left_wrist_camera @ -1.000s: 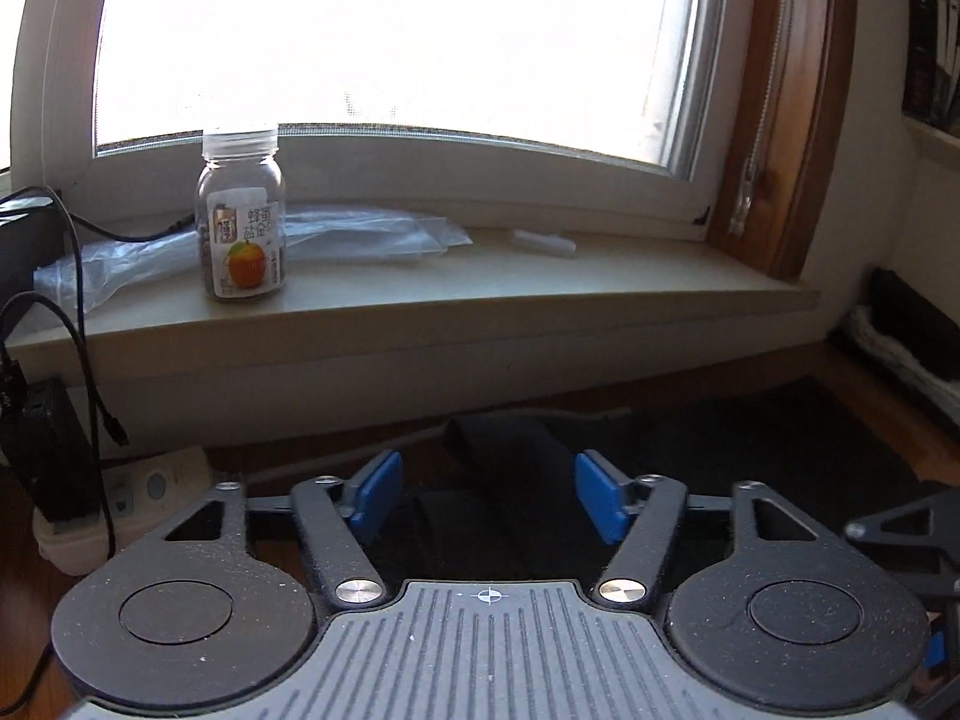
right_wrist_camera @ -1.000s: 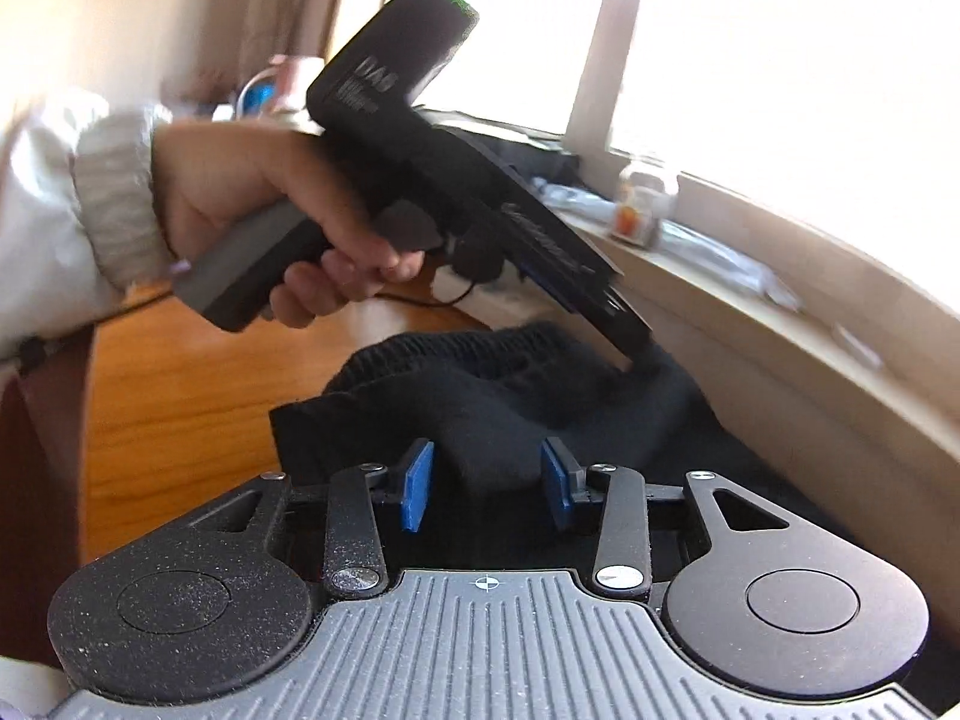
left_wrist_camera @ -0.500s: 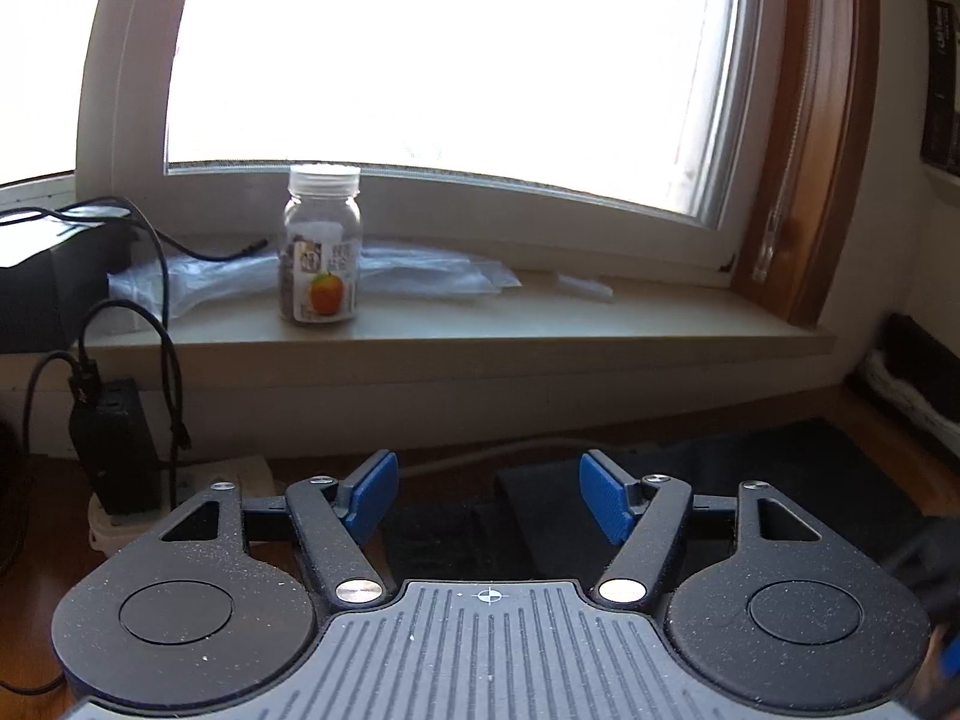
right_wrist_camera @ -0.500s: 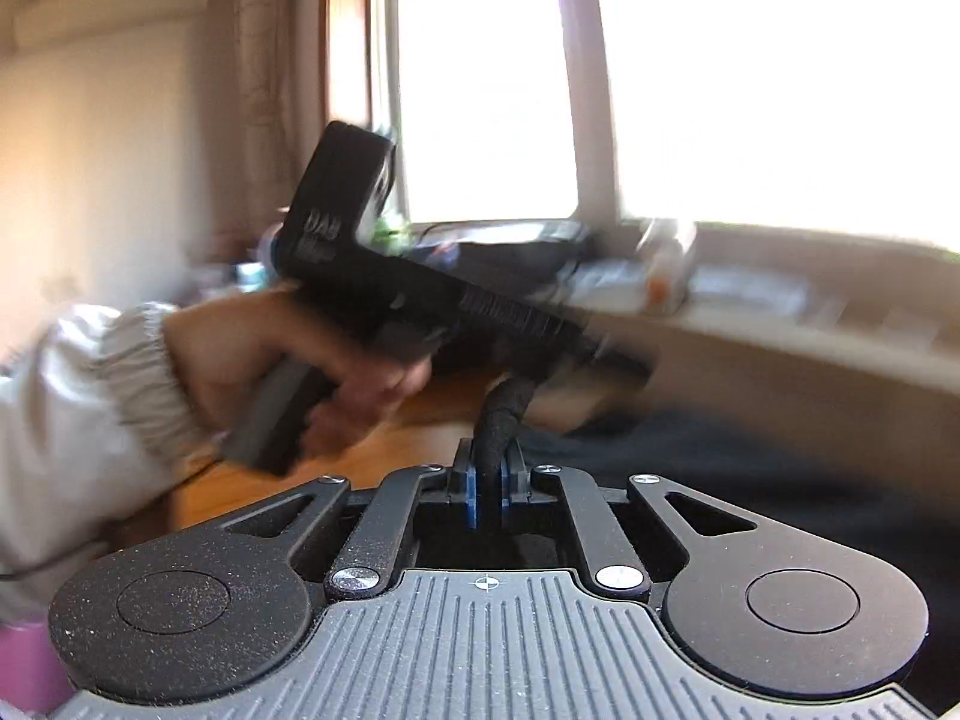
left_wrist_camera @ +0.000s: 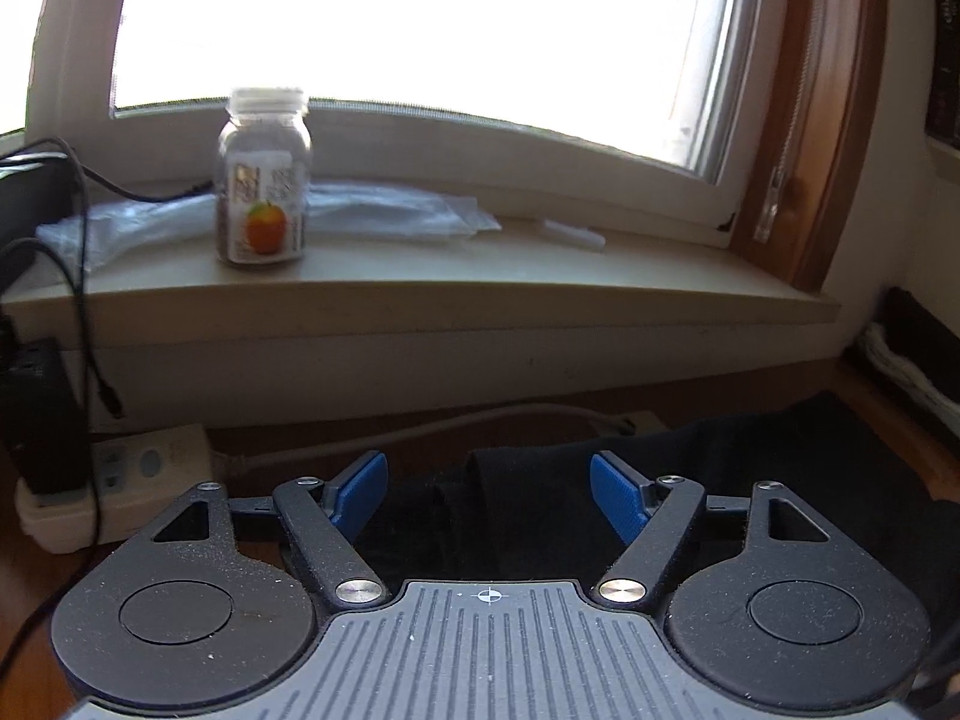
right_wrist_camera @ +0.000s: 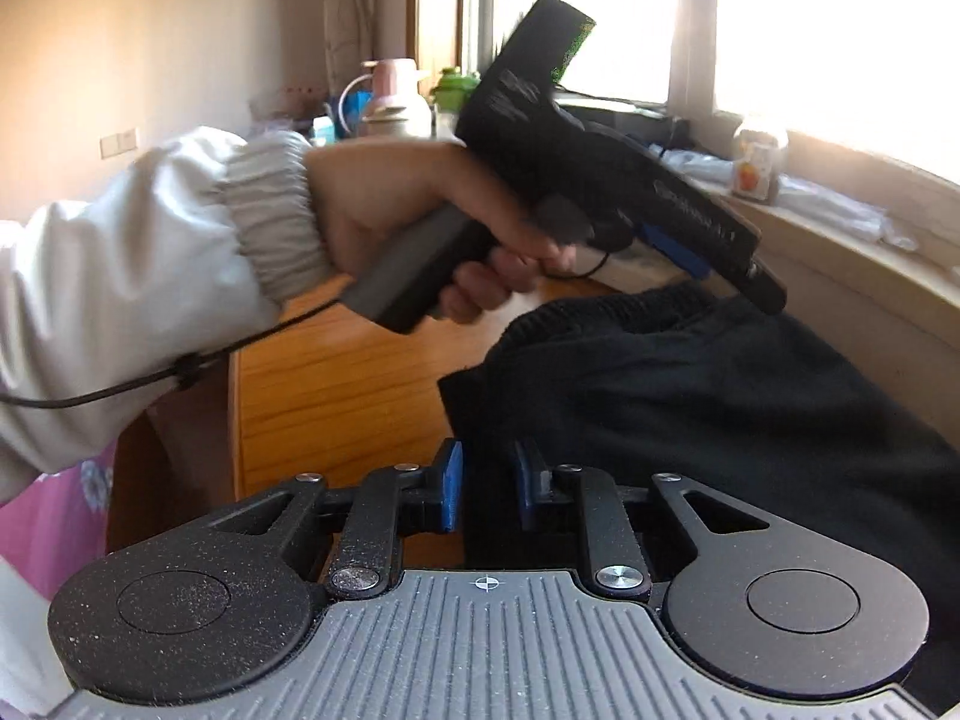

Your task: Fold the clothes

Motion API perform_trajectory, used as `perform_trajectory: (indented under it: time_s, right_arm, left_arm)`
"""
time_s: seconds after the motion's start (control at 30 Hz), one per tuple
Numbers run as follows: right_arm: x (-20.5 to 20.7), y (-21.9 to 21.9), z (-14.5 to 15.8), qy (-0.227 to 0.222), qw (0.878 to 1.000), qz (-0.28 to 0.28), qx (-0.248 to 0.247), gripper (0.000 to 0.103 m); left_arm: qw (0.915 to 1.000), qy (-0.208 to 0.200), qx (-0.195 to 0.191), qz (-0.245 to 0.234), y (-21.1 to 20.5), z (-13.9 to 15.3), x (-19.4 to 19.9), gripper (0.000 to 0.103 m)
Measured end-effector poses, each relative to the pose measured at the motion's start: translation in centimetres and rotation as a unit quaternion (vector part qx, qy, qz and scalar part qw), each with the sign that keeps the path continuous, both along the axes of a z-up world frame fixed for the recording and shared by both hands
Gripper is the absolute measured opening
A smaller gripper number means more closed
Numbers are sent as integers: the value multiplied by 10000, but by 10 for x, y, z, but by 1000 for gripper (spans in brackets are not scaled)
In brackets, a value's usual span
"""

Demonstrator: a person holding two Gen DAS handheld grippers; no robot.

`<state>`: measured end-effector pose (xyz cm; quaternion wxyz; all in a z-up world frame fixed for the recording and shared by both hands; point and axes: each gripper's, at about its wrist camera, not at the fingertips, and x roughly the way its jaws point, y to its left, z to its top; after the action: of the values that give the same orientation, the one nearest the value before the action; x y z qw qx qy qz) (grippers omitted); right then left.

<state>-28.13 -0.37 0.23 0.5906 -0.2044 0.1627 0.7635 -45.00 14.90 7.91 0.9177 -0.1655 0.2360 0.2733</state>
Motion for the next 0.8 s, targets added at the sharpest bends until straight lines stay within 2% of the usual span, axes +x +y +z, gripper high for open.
perform_trajectory:
  time_s: [0.07,0.1,0.13,0.17,0.27,0.3,0.33,0.37,0.4,0.43,0.5,0.53,0.67,0.8]
  right_arm:
    - [11,-20,6,13,9998,-194,105,34]
    - [17,-31,8,0,9993,-328,154,40]
    - [25,-46,9,-41,9986,-494,205,43]
    - [33,-60,11,-113,9974,-669,258,45]
    - [67,-102,14,-287,9901,-1345,289,45]
    - [78,-117,14,-351,9862,-1593,278,45]
    - [89,-130,12,-436,9814,-1848,270,45]
    - [99,-144,11,-520,9760,-2101,261,45]
    - [109,-158,10,-571,9706,-2324,247,45]
    - [117,-173,9,-586,9653,-2534,242,45]
    - [132,-201,6,-553,9556,-2886,230,45]
    - [138,-213,3,-508,9510,-3043,230,45]
    - [148,-248,-9,-390,9388,-3420,163,45]
    - [150,-263,-24,-240,9368,-3492,8,45]
  left_arm:
    - [10000,55,61,-20,2,-4,7,67]
    - [9999,81,100,-42,2,-6,10,51]
    - [9999,110,115,-41,2,-7,11,22]
    - [9998,139,131,-40,1,-8,12,12]
    - [9996,63,242,99,0,-2,5,9]
    - [9996,-1,252,133,0,2,1,10]
    - [9995,-66,263,166,0,5,-4,14]
    - [9992,47,297,260,0,7,-5,17]
    - [9987,164,332,354,1,8,-5,25]
    - [9975,241,396,536,1,10,-7,45]
    - [9956,253,497,755,-4,14,-12,64]
    - [9960,182,528,699,-10,16,-15,68]
    - [9977,17,573,372,-44,18,-19,78]
    - [9983,86,559,146,-77,3,-23,78]
